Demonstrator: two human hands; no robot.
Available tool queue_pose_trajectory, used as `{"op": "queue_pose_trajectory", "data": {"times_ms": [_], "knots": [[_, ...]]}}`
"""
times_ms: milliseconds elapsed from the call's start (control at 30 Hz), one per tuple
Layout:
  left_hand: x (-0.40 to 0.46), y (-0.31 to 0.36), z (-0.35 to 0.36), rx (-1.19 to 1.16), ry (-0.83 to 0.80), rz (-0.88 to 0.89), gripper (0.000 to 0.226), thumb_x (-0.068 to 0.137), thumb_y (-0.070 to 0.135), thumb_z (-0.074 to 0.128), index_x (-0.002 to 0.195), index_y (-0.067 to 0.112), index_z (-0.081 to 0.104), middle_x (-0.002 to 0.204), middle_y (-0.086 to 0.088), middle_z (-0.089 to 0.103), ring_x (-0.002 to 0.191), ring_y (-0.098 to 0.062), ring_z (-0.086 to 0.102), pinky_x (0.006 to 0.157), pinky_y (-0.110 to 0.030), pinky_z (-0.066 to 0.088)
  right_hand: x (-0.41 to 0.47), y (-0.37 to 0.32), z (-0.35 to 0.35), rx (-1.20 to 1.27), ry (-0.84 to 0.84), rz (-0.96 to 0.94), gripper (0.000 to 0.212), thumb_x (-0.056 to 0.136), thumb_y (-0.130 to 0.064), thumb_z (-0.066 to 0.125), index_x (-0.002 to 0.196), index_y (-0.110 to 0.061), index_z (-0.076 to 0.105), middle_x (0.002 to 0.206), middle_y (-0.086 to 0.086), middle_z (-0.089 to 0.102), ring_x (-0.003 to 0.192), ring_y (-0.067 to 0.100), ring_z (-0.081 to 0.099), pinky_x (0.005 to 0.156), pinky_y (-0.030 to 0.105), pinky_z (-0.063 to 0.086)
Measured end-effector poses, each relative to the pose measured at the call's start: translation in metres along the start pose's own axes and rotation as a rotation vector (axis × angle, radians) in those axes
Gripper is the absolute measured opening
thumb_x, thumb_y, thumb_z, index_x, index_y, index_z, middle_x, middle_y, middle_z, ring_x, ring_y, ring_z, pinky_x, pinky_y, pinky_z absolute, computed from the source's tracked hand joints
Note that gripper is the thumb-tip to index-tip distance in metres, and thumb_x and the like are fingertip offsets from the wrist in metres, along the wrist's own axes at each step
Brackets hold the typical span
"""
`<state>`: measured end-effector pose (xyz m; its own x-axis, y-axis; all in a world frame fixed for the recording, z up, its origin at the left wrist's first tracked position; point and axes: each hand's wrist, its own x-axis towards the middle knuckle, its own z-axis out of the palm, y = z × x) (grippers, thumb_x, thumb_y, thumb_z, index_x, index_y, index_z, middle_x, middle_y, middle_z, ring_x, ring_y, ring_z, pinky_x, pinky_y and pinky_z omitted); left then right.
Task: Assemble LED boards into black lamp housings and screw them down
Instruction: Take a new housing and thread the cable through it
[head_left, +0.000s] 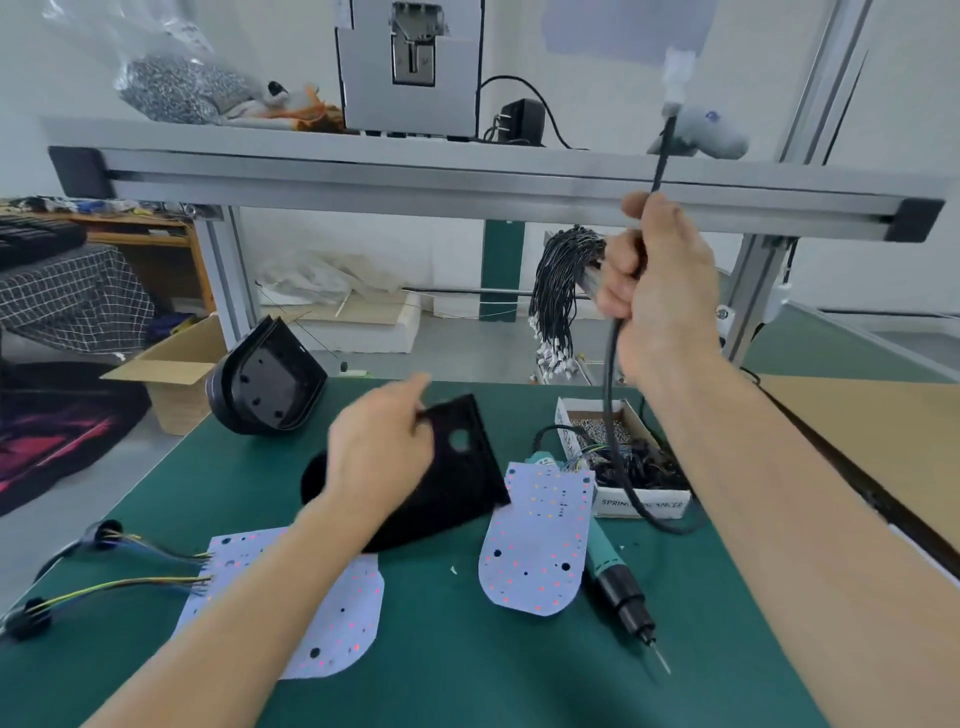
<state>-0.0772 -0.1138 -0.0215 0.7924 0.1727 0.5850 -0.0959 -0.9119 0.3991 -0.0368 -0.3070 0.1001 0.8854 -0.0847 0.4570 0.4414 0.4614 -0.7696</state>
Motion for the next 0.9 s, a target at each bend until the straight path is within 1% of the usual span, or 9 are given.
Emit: {"op": "queue_pose_trajectory", "data": {"times_ms": [100,167,267,333,400,533,767,867,900], "knots": [[0.018,-0.019,-0.027,-0.48,0.007,-0.38,0.033,0.081,0.0,0.057,0.099,0.023,0.074,0.088,-0.004,0.074,0.084,-0.029,0.067,0.079,-0.039,0.052,-0.021,0.005,-0.008,-0.341,-0.149,0.038,0.017,0.103,-0.024,0.044,0.1,-0.02,0.06,0.047,-0.013,0.036,0.039,0.003,0.026,0.035,0.015,0.021],[0.021,-0.027,-0.038,-0.847,0.018,-0.62,0.026,0.082,-0.005,0.057,0.079,0.018,0.069,0.074,-0.008,0.07,0.072,-0.028,0.065,0.069,-0.039,0.051,-0.038,0.017,-0.009,-0.701,-0.323,0.034,0.024,0.1,-0.027,0.049,0.096,-0.012,0.068,0.048,-0.011,0.039,0.041,0.004,0.029,0.039,0.015,0.025],[0.014,-0.029,-0.04,-1.032,0.056,-0.782,0.019,0.088,0.0,0.06,0.081,0.018,0.064,0.075,-0.007,0.068,0.07,-0.028,0.065,0.069,-0.039,0.053,-0.062,0.038,-0.004,-1.166,-0.574,0.0,0.036,0.096,-0.032,0.052,0.068,-0.011,0.06,0.052,-0.003,0.035,0.054,0.014,0.03,0.055,0.03,0.031],[0.006,-0.028,-0.035,-1.061,0.076,-0.791,0.014,0.092,0.006,0.06,0.088,0.02,0.063,0.084,-0.005,0.069,0.075,-0.025,0.064,0.065,-0.033,0.054,-0.073,0.047,0.002,-1.271,-0.612,-0.015,0.046,0.096,-0.03,0.05,0.056,-0.015,0.034,0.051,-0.001,0.029,0.057,0.02,0.028,0.056,0.035,0.026],[-0.001,-0.026,-0.028,-1.084,0.101,-0.791,0.012,0.093,0.007,0.059,0.094,0.019,0.059,0.094,-0.006,0.068,0.079,-0.022,0.063,0.066,-0.033,0.054,-0.078,0.055,0.008,-1.356,-0.601,-0.053,0.047,0.096,-0.03,0.048,0.057,-0.015,0.027,0.051,0.003,0.03,0.057,0.022,0.03,0.05,0.034,0.023],[-0.012,-0.016,-0.021,-1.04,0.125,-0.742,0.019,0.091,0.004,0.06,0.091,0.023,0.056,0.092,-0.004,0.067,0.085,-0.026,0.061,0.086,-0.047,0.052,-0.08,0.061,0.016,-1.471,-0.544,-0.067,0.045,0.096,-0.031,0.045,0.057,-0.014,0.031,0.052,0.004,0.036,0.059,0.026,0.036,0.046,0.031,0.021],[-0.025,0.003,-0.01,-0.82,0.12,-0.526,0.03,0.086,0.007,0.063,0.094,0.033,0.052,0.084,-0.001,0.068,0.078,-0.025,0.064,0.073,-0.039,0.052,-0.085,0.055,0.031,-1.511,-0.626,-0.21,0.045,0.097,-0.031,0.043,0.058,-0.014,0.029,0.054,0.0,0.034,0.053,0.024,0.033,0.049,0.033,0.023],[-0.026,0.002,-0.008,-0.9,0.146,-0.563,0.027,0.089,0.006,0.059,0.102,0.029,0.054,0.09,-0.002,0.068,0.082,-0.025,0.063,0.076,-0.04,0.053,-0.079,0.05,0.032,-1.417,-0.696,-0.111,0.045,0.095,-0.029,0.047,0.059,-0.009,0.031,0.053,0.002,0.034,0.058,0.027,0.035,0.054,0.035,0.028],[-0.027,0.001,-0.008,-0.908,0.141,-0.562,0.032,0.089,0.005,0.058,0.108,0.031,0.055,0.092,0.002,0.068,0.083,-0.022,0.064,0.076,-0.037,0.053,-0.077,0.049,0.033,-1.392,-0.701,-0.061,0.043,0.095,-0.029,0.048,0.056,-0.016,0.033,0.053,0.004,0.035,0.059,0.027,0.035,0.055,0.035,0.03]]}}
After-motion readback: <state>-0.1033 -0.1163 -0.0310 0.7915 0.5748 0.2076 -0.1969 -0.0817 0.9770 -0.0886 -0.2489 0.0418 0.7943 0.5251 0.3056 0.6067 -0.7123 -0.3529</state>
